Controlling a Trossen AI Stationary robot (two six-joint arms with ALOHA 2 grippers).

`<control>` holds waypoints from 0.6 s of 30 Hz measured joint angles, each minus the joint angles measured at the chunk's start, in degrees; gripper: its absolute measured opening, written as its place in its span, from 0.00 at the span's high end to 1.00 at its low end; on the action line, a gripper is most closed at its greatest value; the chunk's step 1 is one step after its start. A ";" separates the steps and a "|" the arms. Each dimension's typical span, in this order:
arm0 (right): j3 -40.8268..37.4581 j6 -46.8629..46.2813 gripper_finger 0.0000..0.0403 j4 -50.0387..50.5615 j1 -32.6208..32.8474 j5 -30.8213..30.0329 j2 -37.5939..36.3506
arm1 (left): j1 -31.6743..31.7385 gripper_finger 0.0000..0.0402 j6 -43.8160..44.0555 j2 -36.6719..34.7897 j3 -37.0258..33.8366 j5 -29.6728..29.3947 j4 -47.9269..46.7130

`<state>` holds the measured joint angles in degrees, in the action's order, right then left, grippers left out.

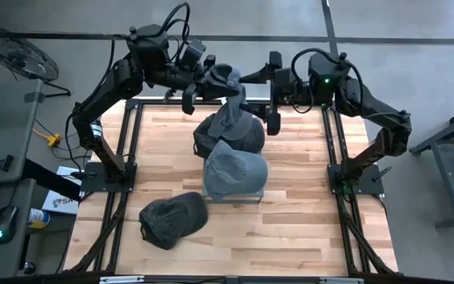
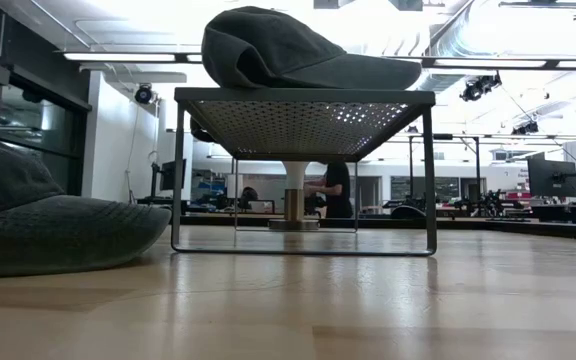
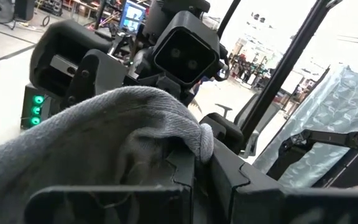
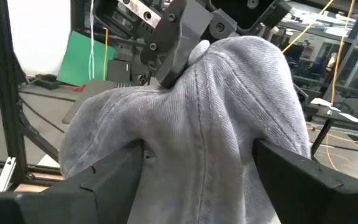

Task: Pick & Place hat
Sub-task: Stack the gray cap on the gray cap on the shelf

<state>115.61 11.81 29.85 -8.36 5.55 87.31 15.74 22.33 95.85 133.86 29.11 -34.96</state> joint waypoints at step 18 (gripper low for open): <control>-0.04 -0.33 0.77 -0.11 0.04 -1.94 0.17 | -0.02 0.97 0.00 0.00 0.00 0.04 -0.44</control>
<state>115.57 11.49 29.74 -8.32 3.62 87.48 15.73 22.33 95.85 133.86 29.15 -35.40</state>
